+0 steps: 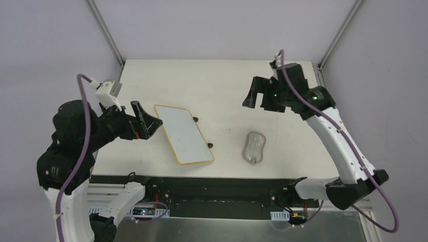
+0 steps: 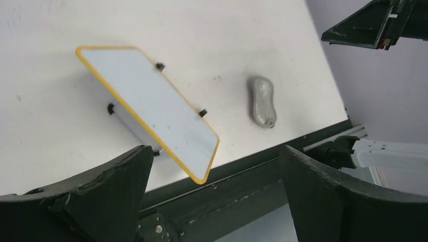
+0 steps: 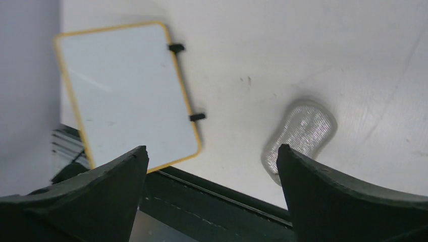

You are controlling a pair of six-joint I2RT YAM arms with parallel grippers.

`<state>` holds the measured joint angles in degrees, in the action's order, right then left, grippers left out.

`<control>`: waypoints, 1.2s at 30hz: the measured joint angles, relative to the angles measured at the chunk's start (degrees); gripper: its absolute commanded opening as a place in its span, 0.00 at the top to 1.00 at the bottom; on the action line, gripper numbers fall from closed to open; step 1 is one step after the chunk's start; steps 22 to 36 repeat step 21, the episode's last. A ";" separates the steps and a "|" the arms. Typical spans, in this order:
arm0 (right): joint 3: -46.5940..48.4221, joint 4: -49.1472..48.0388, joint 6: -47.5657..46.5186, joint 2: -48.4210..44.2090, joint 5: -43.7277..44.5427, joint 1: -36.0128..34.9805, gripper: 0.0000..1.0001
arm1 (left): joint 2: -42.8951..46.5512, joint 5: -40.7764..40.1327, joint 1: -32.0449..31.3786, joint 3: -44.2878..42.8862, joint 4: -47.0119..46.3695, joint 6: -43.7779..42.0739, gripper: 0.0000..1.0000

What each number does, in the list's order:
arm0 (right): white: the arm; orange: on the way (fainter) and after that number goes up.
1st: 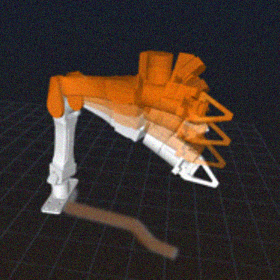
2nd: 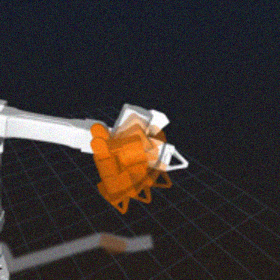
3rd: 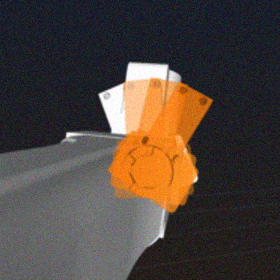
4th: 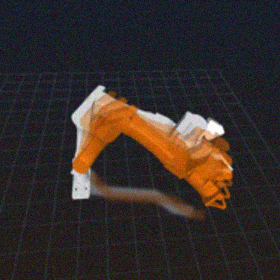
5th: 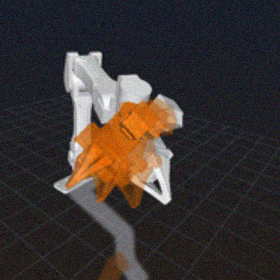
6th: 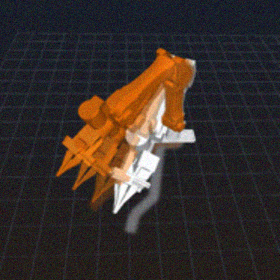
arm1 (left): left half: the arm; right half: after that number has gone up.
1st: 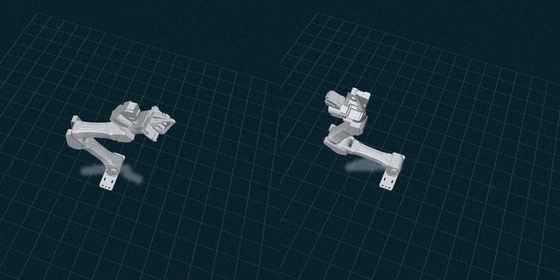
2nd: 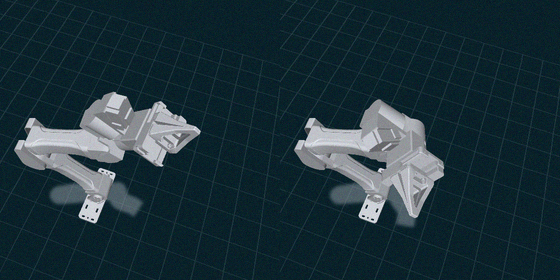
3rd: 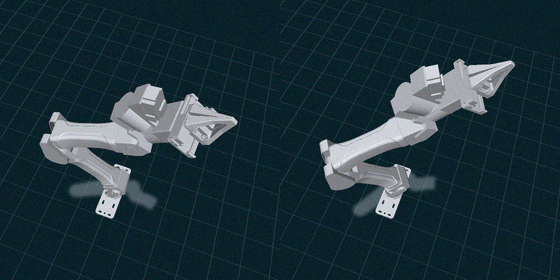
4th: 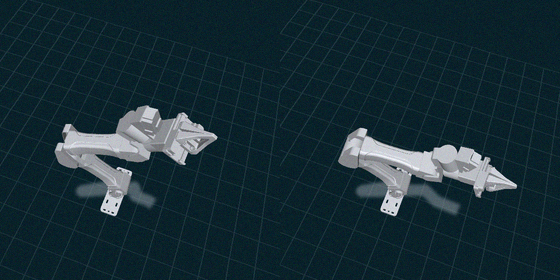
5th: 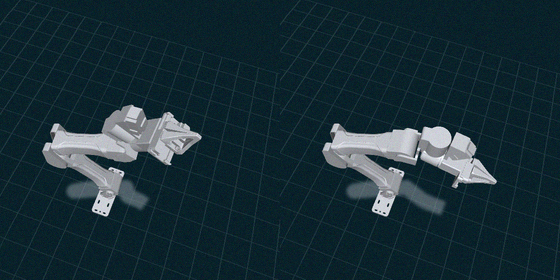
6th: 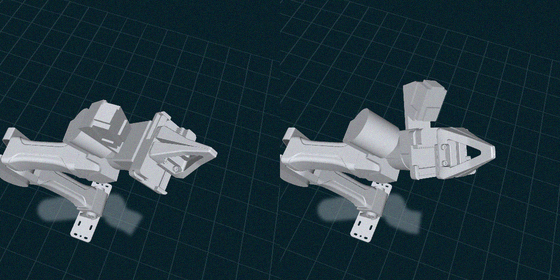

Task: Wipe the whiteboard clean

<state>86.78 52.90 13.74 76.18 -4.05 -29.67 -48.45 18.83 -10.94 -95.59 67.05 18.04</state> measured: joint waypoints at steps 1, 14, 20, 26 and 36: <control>2.93 0.28 0.17 -1.68 -0.52 0.00 0.00 | 0.94 0.81 0.00 -1.40 -0.83 -0.11 0.01; 15.85 -2.95 2.62 -26.73 3.26 -0.02 0.00 | 9.73 2.05 0.00 -6.21 -7.96 -1.27 0.01; 18.84 -2.54 5.29 -28.57 8.26 -0.02 0.00 | 10.34 0.04 0.00 -6.21 -8.07 -1.27 0.01; 18.78 -2.14 5.60 -28.59 8.68 -0.02 0.00 | 10.34 0.02 0.00 -6.21 -8.07 -1.25 0.01; 18.78 -2.14 5.60 -28.59 8.68 -0.02 0.00 | 10.34 0.02 0.00 -6.21 -8.07 -1.25 0.01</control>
